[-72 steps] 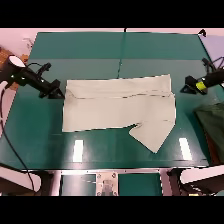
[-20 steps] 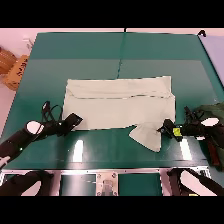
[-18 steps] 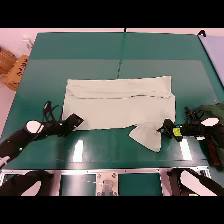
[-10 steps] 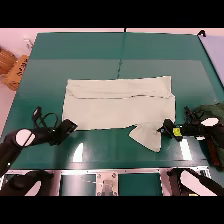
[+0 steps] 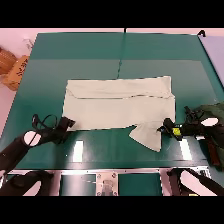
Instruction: Fold the shirts.
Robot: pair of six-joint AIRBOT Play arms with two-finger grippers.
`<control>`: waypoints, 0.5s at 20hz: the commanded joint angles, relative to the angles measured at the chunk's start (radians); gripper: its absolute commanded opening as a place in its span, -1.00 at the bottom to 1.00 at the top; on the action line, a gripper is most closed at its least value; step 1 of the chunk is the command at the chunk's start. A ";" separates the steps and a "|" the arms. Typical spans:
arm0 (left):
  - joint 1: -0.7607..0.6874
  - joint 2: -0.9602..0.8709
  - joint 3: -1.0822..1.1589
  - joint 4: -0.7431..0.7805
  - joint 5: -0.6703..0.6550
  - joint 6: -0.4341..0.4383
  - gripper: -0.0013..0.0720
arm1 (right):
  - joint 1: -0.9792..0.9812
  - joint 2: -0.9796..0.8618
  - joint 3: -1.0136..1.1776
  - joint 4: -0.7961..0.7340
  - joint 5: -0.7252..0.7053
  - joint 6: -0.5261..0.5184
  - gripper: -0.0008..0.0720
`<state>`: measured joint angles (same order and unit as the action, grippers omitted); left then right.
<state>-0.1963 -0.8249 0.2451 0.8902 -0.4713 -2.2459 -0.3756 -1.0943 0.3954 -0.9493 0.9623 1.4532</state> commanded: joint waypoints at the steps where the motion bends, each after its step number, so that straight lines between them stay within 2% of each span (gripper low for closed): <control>1: 0.000 -0.113 -0.004 -0.157 0.126 0.079 0.82 | 0.000 0.000 0.001 0.000 -0.009 0.001 -0.83; 2: 0.000 -0.130 0.007 -0.162 0.145 0.097 0.82 | 0.000 0.000 0.001 0.000 -0.009 0.001 -0.83; 3: 0.000 -0.145 0.018 -0.162 0.166 0.100 0.57 | 0.000 0.000 0.001 0.000 -0.012 0.001 -0.83; 4: 0.000 -0.146 0.024 -0.161 0.178 0.109 0.11 | 0.000 0.000 0.001 0.000 -0.012 0.001 -0.83; 6: 0.000 -0.146 0.029 -0.161 0.189 0.171 -0.63 | 0.000 0.000 0.001 0.000 -0.016 0.001 -0.83; 7: 0.000 -0.146 0.029 -0.161 0.173 0.195 -0.90 | 0.000 0.000 0.001 -0.001 -0.015 0.001 -0.83; 10: 0.000 -0.129 0.029 -0.158 0.103 0.239 -0.90 | 0.000 0.000 0.002 -0.005 0.029 -0.034 -0.93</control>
<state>-0.1963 -0.9604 0.2699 0.7456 -0.3309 -2.0727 -0.3748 -1.0943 0.3962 -0.9493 0.9531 1.4471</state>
